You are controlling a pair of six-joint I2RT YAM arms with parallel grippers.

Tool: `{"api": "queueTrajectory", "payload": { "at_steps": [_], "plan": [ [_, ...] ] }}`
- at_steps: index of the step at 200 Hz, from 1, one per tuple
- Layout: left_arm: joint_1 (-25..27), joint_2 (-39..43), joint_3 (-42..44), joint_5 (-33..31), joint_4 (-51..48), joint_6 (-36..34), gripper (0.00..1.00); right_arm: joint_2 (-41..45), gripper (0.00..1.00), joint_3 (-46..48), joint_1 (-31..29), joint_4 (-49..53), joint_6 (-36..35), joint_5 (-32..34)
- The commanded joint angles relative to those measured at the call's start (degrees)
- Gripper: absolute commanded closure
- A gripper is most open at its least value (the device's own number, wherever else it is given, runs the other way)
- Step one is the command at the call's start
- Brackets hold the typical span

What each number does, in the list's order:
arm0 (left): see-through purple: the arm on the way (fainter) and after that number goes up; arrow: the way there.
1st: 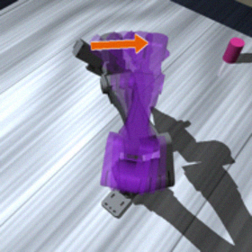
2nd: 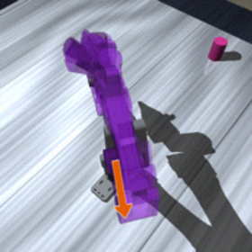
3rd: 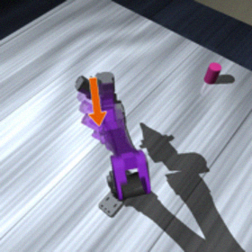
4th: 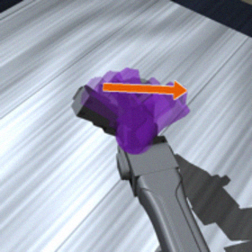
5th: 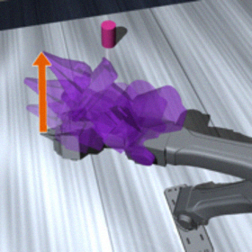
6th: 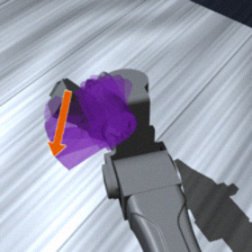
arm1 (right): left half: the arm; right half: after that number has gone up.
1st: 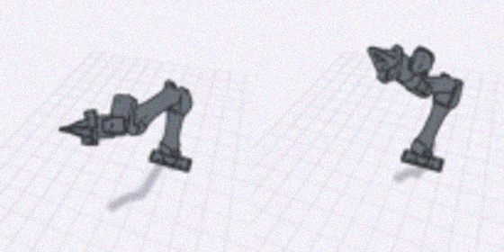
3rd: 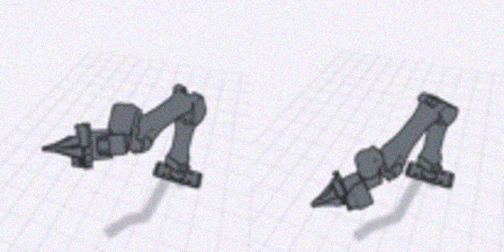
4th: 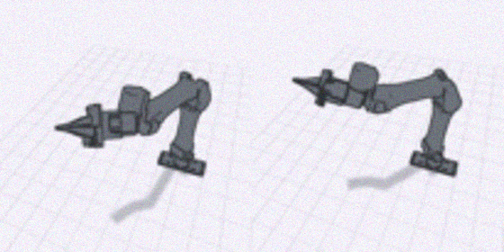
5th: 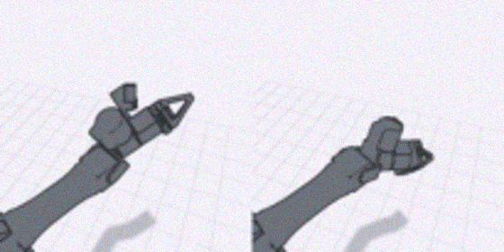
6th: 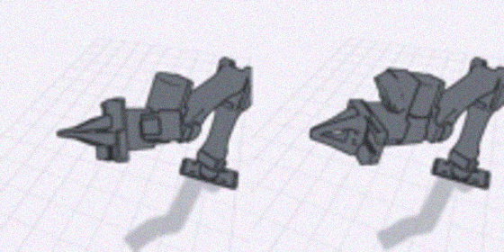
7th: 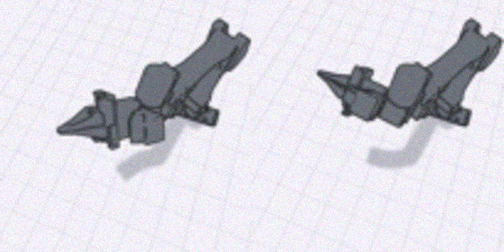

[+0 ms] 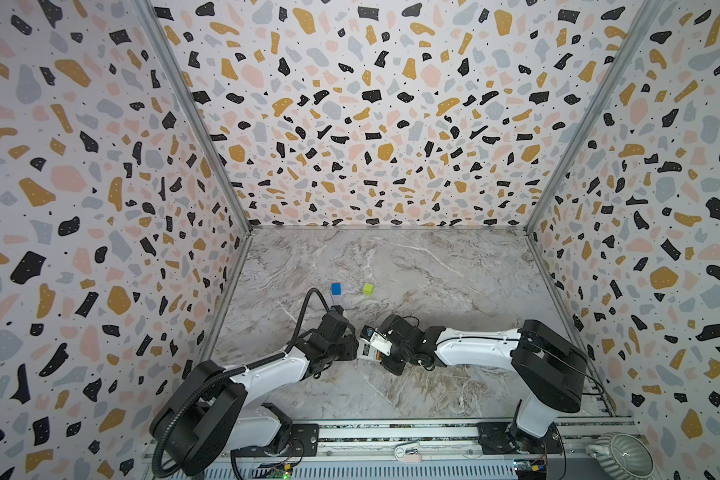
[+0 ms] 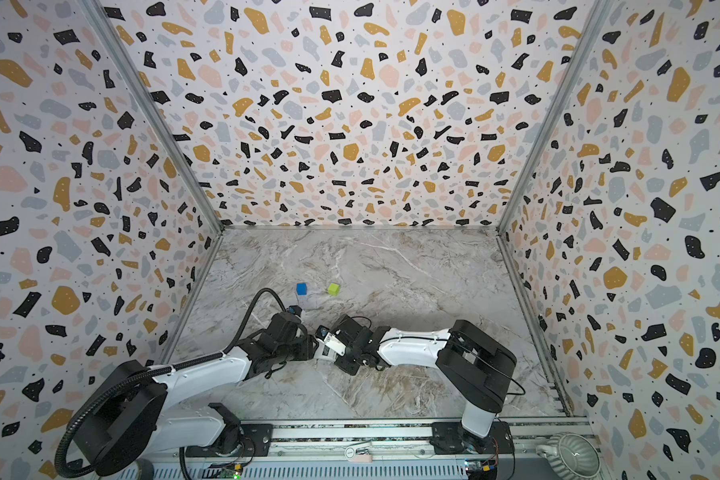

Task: Load the batteries into the remote control
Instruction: 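Press both orange batteries down into the compartment with the right gripper fingertips, then lift the right gripper off the remote and move it over the white cover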

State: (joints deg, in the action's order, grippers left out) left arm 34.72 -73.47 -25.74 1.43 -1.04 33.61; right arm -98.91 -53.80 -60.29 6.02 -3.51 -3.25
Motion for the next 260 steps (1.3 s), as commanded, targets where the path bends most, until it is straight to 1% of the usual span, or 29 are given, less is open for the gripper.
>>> {"api": "queueTrajectory", "payload": {
  "at_steps": [1, 44, 68, 77, 114, 138, 163, 181, 204, 229, 243, 260],
  "plan": [
    [0.1, -1.5, 1.2, 0.9, -2.2, -1.3, 0.46, -2.9, 0.97, -0.6, -0.2, 2.5, 0.5, 1.6],
    [0.1, -1.3, 1.3, 1.0, -2.2, -1.3, 0.46, -5.5, 0.97, -1.5, -0.3, 4.5, 1.2, 4.8],
    [0.1, -1.2, 1.3, 1.0, -2.3, -1.3, 0.46, -4.4, 0.97, -1.4, -0.5, 5.0, 1.2, 5.1],
    [0.1, -1.2, 1.2, 0.9, -2.3, -1.4, 0.46, -3.2, 0.96, -1.6, -0.8, 5.2, 1.3, 5.1],
    [0.1, -1.1, 1.2, 0.9, -2.1, -1.5, 0.46, 5.2, 0.81, -0.9, -0.8, 5.0, 3.3, 3.4],
    [0.1, -0.7, 1.3, 0.9, -1.6, -1.7, 0.46, 9.0, 0.72, -0.1, -0.1, 6.0, 4.9, 2.7],
    [0.1, 0.3, 1.6, 0.9, -0.7, -1.8, 0.46, 11.3, 0.64, 0.9, 2.6, 9.1, 6.2, 3.5],
    [0.1, 0.8, 2.0, 1.0, 0.3, -1.9, 0.46, 12.8, 0.56, 2.0, 5.8, 11.4, 6.4, 4.1],
    [0.1, 1.4, 2.5, 1.4, 1.8, -2.1, 0.46, 13.8, 0.42, 2.9, 11.1, 13.6, 5.8, 3.8],
    [0.1, 2.0, 2.9, 2.3, 3.8, -2.2, 0.46, 13.4, 0.25, 3.5, 14.8, 14.6, 5.0, 4.1],
    [0.1, 2.1, 3.1, 2.5, 4.3, -2.5, 0.45, 12.5, 0.19, 3.8, 16.5, 14.8, 4.9, 3.4],
    [0.1, 2.4, 3.0, 2.7, 4.7, -2.8, 0.45, 11.2, 0.14, 3.5, 17.0, 15.7, 4.7, 4.0]
  ]
}}
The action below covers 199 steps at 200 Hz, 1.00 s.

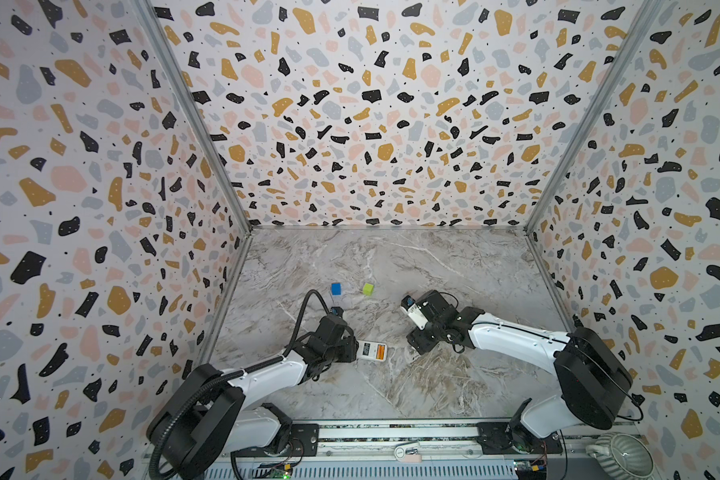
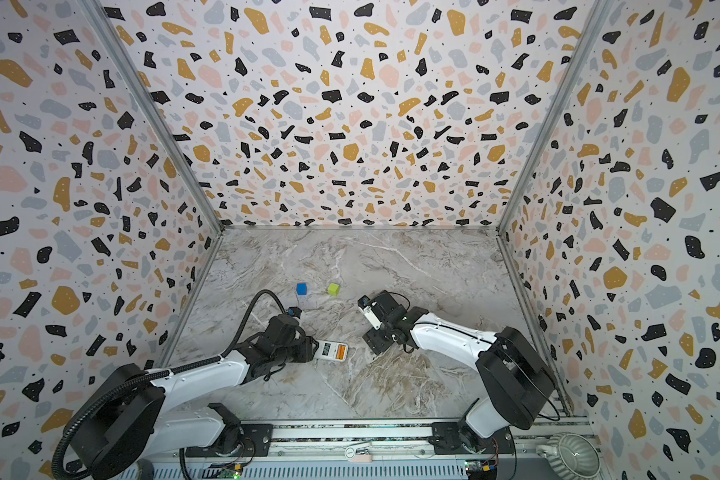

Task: Load the batteries into the remote control
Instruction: 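Lift the right gripper off the remote and move it over the white cover, then lower the right gripper and grasp the white battery cover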

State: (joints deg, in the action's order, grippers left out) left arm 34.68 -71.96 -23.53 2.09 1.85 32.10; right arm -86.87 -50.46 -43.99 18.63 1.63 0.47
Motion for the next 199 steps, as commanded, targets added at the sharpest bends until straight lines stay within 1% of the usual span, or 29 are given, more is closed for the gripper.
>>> {"api": "queueTrajectory", "payload": {
  "at_steps": [1, 21, 43, 70, 101, 156, 199],
  "plan": [
    [0.1, 0.9, 0.8, 2.1, 1.8, -1.3, 0.45, -1.0, 0.14, 0.1, 0.7, 3.2, -0.5, 0.2],
    [0.2, 1.4, 1.0, 2.6, 2.3, -1.3, 0.45, -2.4, 0.09, -0.5, 0.7, 4.6, -1.6, -0.3],
    [0.2, 2.0, 1.3, 2.9, 2.5, -1.2, 0.45, -3.7, 0.07, -1.0, 0.7, 6.2, -3.6, 0.0],
    [0.2, 2.4, 1.5, 3.0, 2.8, -1.1, 0.44, -5.1, 0.05, -1.3, 1.1, 7.4, -6.3, 0.1],
    [0.2, 2.3, 1.4, 3.2, 2.9, -1.1, 0.44, -6.8, 0.06, -1.4, 1.4, 6.7, -7.1, -1.4],
    [0.2, 2.4, 1.6, 3.2, 3.0, -1.1, 0.44, -8.0, 0.14, -1.7, 1.5, 6.7, -7.8, -2.4],
    [0.2, 2.6, 1.6, 3.1, 2.9, -1.1, 0.44, -8.9, 0.28, -1.8, 1.3, 7.0, -7.9, -3.3]
  ]
}}
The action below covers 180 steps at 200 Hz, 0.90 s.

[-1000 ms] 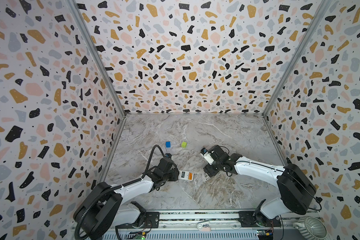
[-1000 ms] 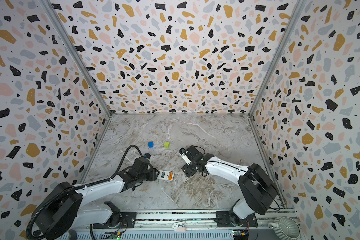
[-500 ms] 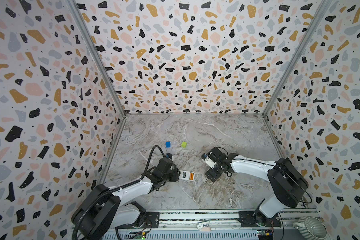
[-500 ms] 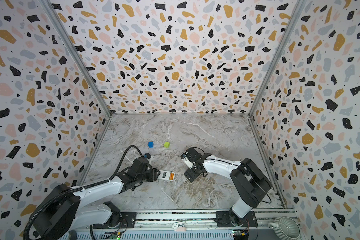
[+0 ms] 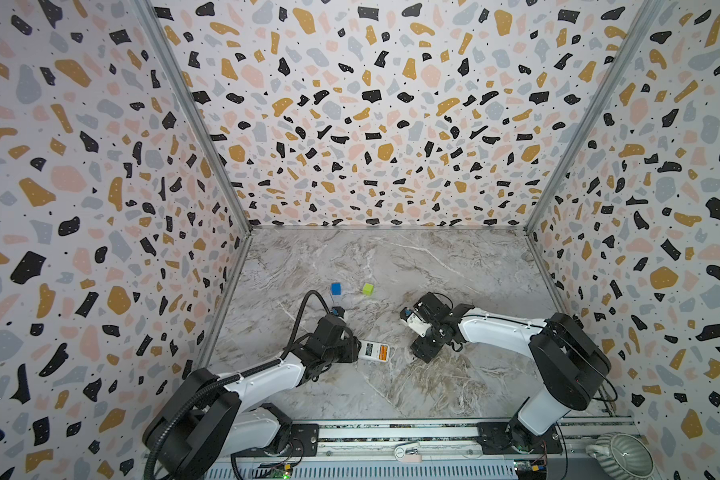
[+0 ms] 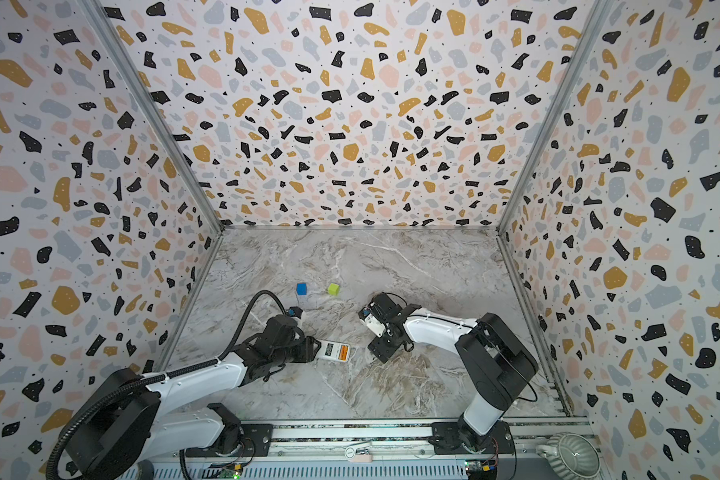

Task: Load the batteries into the remote control
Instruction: 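Lower the right gripper and grasp the white battery cover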

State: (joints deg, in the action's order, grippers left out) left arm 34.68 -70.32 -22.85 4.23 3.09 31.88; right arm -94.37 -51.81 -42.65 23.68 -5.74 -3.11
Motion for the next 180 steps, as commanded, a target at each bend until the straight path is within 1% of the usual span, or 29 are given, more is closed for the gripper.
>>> {"api": "queueTrajectory", "payload": {
  "at_steps": [1, 40, 84, 121, 158, 180],
  "plan": [
    [0.2, 0.9, 0.9, 1.0, 1.7, -0.9, 0.43, -1.4, 0.28, -0.5, -0.1, 2.0, -0.5, 0.2],
    [0.2, 1.2, 1.0, 0.9, 1.6, -0.7, 0.43, -1.4, 0.42, -0.4, 0.0, 1.9, -0.5, -0.1],
    [0.2, 1.2, 1.0, 0.7, 1.4, -0.8, 0.43, -1.3, 0.51, -0.4, 0.0, 1.9, -0.7, -0.8],
    [0.2, 1.2, 0.9, 0.5, 1.1, -0.6, 0.43, 0.0, 0.57, -0.5, -1.3, 1.5, -1.2, -0.9],
    [0.2, 1.1, 1.2, 0.3, 1.3, -0.3, 0.43, 4.0, 0.61, -0.4, -4.5, -0.6, -2.6, -0.5],
    [0.2, 0.6, 1.4, 0.3, 1.6, -0.2, 0.43, 6.0, 0.62, -0.5, -7.4, -2.2, -4.1, -0.5]
  ]
}}
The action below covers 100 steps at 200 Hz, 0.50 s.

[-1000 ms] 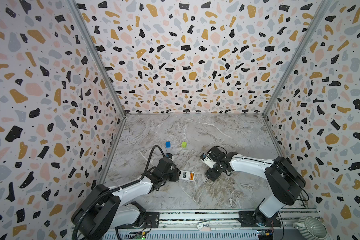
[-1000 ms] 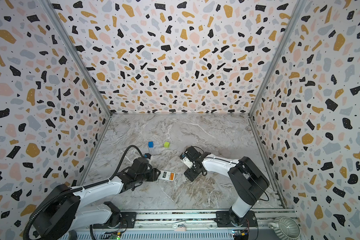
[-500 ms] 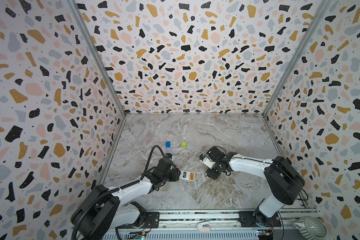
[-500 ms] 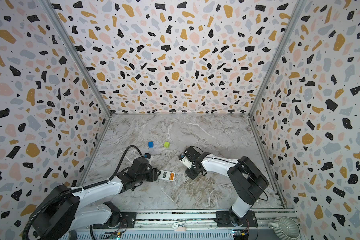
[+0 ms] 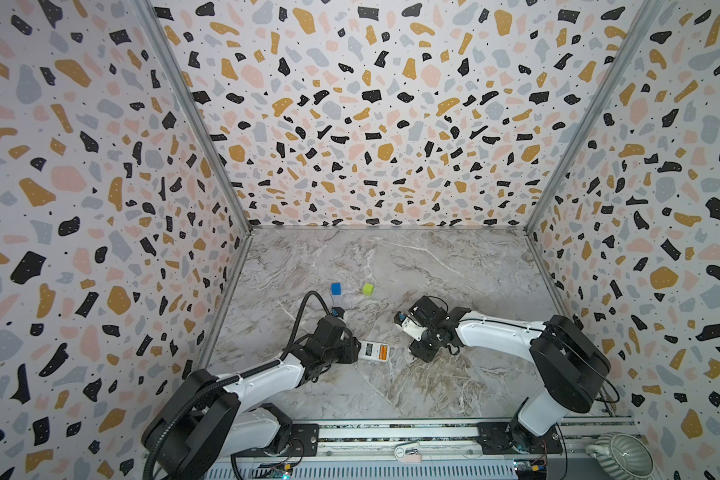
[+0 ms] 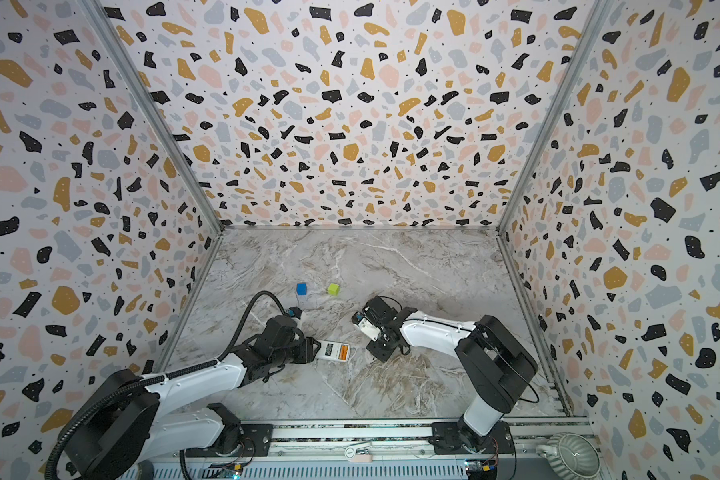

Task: Load the batteries into the remote control
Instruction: 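Lower the right gripper and grasp the white battery cover, then carry the cover with the right gripper onto the battery compartment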

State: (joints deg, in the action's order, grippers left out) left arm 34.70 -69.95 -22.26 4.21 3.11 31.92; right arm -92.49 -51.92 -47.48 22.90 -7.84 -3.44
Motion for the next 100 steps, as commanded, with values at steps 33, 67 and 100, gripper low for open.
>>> {"api": "queueTrajectory", "payload": {
  "at_steps": [33, 67, 100],
  "plan": [
    [0.1, -0.1, 1.0, -0.1, 1.9, -0.2, 0.43, 3.6, 0.63, -1.5, -5.6, -2.7, -4.6, -1.1],
    [0.2, -1.0, 1.4, 0.0, 3.3, -0.2, 0.44, 0.5, 0.64, -4.2, -7.5, -3.3, -7.1, -1.6],
    [0.2, -1.3, 1.5, 0.1, 3.7, -0.2, 0.45, -2.0, 0.66, -6.9, -8.0, -3.4, -8.4, -1.7]
  ]
}}
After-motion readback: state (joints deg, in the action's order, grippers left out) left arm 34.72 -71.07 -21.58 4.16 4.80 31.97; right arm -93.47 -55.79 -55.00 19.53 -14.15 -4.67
